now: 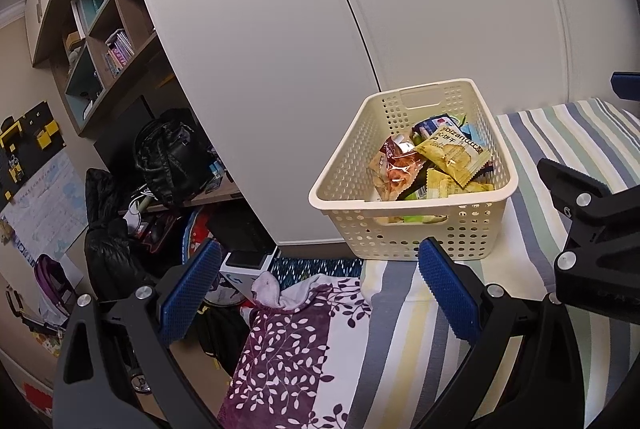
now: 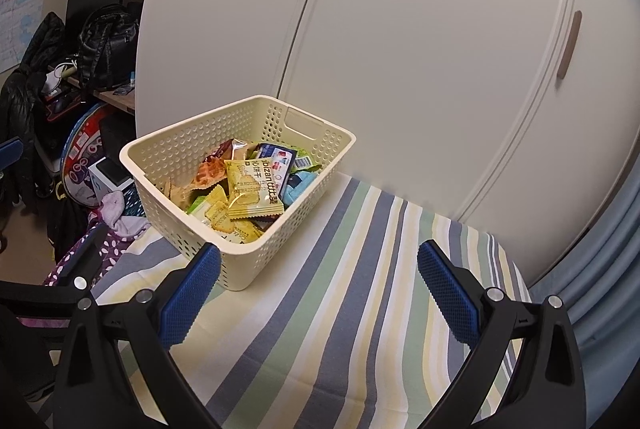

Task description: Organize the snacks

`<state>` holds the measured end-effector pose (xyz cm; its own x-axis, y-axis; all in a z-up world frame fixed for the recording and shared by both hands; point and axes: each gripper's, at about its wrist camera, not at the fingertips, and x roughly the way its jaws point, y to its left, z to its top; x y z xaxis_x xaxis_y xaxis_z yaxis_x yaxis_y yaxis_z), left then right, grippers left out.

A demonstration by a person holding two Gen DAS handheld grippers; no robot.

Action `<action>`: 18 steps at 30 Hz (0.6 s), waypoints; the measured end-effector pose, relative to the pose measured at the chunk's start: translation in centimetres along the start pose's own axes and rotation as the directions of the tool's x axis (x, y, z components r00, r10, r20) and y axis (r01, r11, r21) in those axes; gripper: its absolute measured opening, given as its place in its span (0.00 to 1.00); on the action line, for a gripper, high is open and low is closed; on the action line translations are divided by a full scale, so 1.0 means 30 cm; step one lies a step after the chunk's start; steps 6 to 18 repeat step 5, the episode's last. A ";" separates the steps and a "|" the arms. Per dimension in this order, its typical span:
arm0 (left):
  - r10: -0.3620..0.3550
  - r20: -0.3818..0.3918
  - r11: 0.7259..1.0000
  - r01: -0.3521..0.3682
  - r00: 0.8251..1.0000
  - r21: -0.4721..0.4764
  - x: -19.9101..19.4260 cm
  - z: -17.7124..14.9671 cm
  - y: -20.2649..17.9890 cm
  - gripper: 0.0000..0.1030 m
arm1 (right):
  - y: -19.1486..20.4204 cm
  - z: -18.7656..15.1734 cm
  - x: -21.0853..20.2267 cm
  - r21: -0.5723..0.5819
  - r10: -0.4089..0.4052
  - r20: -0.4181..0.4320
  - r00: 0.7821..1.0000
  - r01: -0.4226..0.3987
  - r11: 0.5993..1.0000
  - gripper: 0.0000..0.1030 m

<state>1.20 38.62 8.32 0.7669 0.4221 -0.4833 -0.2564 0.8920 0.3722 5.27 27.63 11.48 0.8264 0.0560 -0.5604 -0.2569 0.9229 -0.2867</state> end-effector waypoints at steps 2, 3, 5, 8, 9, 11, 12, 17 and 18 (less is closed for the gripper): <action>-0.023 -0.010 1.000 0.023 1.000 -0.010 -0.004 0.002 -0.003 0.97 | -0.022 -0.007 0.001 0.012 0.004 -0.014 1.000 -0.004 1.000 0.95; -0.041 -0.019 0.999 0.041 0.999 -0.023 -0.005 0.004 -0.007 0.97 | -0.040 -0.017 0.000 0.020 -0.006 -0.019 1.000 0.006 1.000 0.95; -0.122 -0.034 0.991 0.120 0.992 -0.054 -0.014 0.007 -0.022 0.97 | -0.082 -0.044 -0.001 0.040 -0.027 -0.037 0.999 0.029 0.999 0.95; -0.122 -0.034 0.991 0.120 0.992 -0.054 -0.014 0.007 -0.022 0.97 | -0.082 -0.044 -0.001 0.040 -0.027 -0.037 0.999 0.029 0.999 0.95; -0.122 -0.034 0.991 0.120 0.992 -0.054 -0.014 0.007 -0.022 0.97 | -0.082 -0.044 -0.001 0.040 -0.027 -0.037 0.999 0.029 0.999 0.95; -0.122 -0.034 0.991 0.120 0.992 -0.054 -0.014 0.007 -0.022 0.97 | -0.082 -0.044 -0.001 0.040 -0.027 -0.037 0.999 0.029 0.999 0.95; -0.122 -0.034 0.991 0.120 0.992 -0.054 -0.014 0.007 -0.022 0.97 | -0.082 -0.044 -0.001 0.040 -0.027 -0.037 0.999 0.029 0.999 0.95; -0.122 -0.034 0.991 0.120 0.992 -0.054 -0.014 0.007 -0.022 0.97 | -0.082 -0.044 -0.001 0.040 -0.027 -0.037 0.999 0.029 0.999 0.95; -0.122 -0.034 0.991 0.120 0.992 -0.054 -0.014 0.007 -0.022 0.97 | -0.082 -0.044 -0.001 0.040 -0.027 -0.037 0.999 0.029 0.999 0.95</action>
